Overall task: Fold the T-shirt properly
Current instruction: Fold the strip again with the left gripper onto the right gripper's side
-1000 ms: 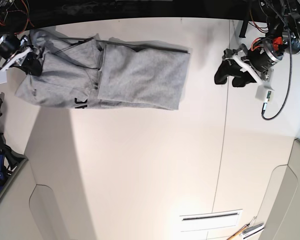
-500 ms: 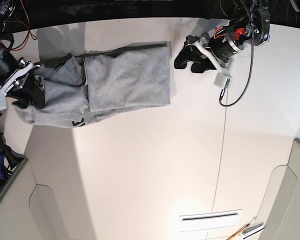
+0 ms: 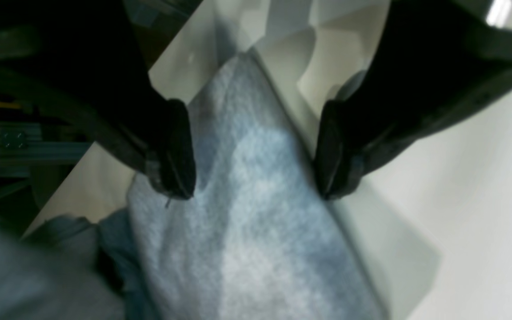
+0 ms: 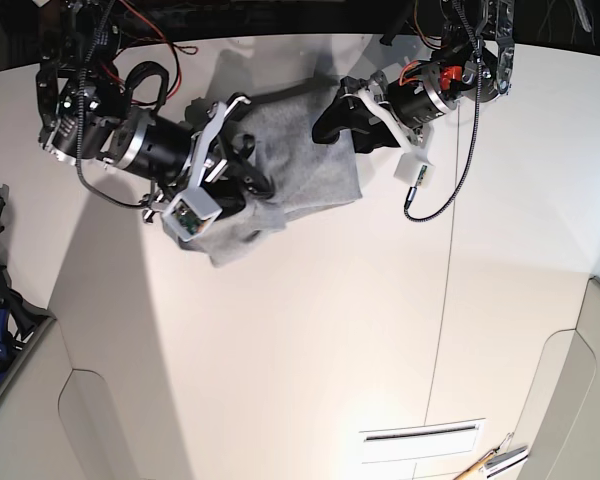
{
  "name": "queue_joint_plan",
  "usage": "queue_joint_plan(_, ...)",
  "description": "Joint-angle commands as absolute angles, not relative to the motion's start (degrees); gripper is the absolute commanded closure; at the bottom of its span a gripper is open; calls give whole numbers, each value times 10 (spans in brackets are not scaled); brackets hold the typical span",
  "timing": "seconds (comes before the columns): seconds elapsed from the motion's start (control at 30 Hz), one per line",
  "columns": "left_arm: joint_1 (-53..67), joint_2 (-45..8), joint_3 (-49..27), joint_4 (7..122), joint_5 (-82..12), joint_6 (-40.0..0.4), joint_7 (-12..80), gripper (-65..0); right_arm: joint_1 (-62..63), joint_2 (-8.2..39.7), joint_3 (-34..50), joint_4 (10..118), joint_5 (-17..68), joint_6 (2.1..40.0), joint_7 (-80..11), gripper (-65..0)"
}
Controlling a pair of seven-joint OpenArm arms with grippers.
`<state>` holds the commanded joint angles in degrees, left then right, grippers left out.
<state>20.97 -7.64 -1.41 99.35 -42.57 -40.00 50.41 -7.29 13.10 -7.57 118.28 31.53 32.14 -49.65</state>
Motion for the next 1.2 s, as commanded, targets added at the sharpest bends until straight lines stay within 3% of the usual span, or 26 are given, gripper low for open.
queue_joint_plan(0.1, 209, -76, -14, 994, -425, -400, 504, -449, -73, 118, -131, 1178, 268, 321, -495, -15)
queue_joint_plan(0.2, 209, -76, -15, 994, -426, -400, 512, -449, -73, 103, -159, 1161, 250, 321, -489, -299)
queue_joint_plan(0.27, 209, -76, -22, 998, -435, -400, 523, -449, -73, 103, -170, 1153, 251, 321, -477, -373)
queue_joint_plan(0.53, 210, -76, -145, 1039, -537, -400, 602, -449, -64, 103, -152, 1174, 265, 321, -458, -373)
queue_joint_plan(0.7, 212, -76, -165, 1048, -643, -400, 647, -449, -32, 103, -62, 1172, 257, 300, -458, -371)
queue_joint_plan(0.8, 213, -76, -165, 1048, -649, -400, 649, -449, -35, 103, -15, 1150, 267, 267, -458, -371)
queue_joint_plan(1.0, 213, -76, -165, 1048, -650, -400, 649, -449, -35, 98, -43, 1063, 308, 283, -453, -371)
queue_joint_plan(1.13, 213, -76, -165, 1048, -649, -400, 650, -449, -32, 59, -61, 998, 308, 288, -424, -371)
queue_joint_plan(1.2, 213, -76, -165, 1048, -650, -400, 650, -449, -32, 31, -62, 977, 309, 315, -410, -371)
